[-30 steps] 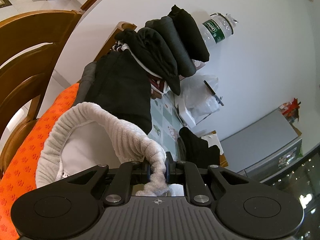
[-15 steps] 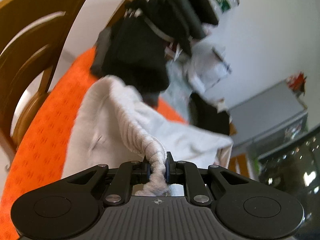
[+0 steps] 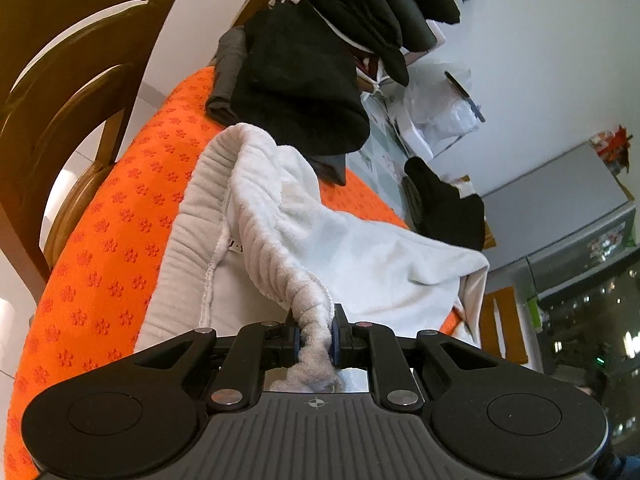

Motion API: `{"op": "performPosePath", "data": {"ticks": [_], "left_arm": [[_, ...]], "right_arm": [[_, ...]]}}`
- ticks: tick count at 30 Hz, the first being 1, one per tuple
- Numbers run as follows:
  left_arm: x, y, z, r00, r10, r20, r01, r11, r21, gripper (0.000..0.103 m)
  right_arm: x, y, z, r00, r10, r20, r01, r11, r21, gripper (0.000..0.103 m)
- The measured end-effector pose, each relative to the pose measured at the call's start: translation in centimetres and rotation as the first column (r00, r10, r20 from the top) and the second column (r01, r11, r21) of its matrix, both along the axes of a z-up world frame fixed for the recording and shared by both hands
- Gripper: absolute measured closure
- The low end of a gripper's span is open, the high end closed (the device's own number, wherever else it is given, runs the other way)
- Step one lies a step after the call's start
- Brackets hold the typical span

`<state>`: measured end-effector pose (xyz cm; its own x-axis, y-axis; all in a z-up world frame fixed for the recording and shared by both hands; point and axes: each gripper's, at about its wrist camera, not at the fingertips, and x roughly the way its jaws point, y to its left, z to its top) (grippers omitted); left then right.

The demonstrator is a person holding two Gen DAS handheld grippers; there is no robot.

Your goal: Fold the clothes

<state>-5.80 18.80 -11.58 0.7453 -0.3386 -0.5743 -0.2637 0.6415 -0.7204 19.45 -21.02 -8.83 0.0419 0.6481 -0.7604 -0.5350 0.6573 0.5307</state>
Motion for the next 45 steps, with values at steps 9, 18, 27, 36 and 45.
{"op": "performPosePath", "data": {"ticks": [9,18,27,36,45], "left_arm": [[-1.1,-0.1,-0.7,0.997,0.077,-0.003,-0.078,0.996,-0.049,0.082],[-0.2,1.2,-0.3,0.993,0.116,0.018,-0.113,0.989,-0.096,0.085],[6.1,3.5,6.6,0.976,0.101,0.195,-0.096,0.995,-0.031,0.086],[14.8,5.0,16.6,0.91,0.019,0.413,-0.056,0.995,0.077,0.087],[10.6,5.3,14.2,0.912,-0.066,0.405,0.02,0.993,0.117,0.087]], "right_arm": [[3.6,2.6,-7.3,0.952,-0.06,-0.3,0.045,0.997,-0.059,0.041],[2.9,4.1,-7.4,0.959,-0.042,-0.279,0.033,0.999,-0.037,0.089],[5.4,3.3,3.8,0.998,-0.067,0.021,0.062,0.981,0.184,0.09],[11.0,2.2,13.5,0.914,-0.184,0.362,0.094,0.963,0.253,0.091],[5.3,0.2,14.1,0.849,-0.162,0.503,0.027,0.964,0.266,0.091]]}}
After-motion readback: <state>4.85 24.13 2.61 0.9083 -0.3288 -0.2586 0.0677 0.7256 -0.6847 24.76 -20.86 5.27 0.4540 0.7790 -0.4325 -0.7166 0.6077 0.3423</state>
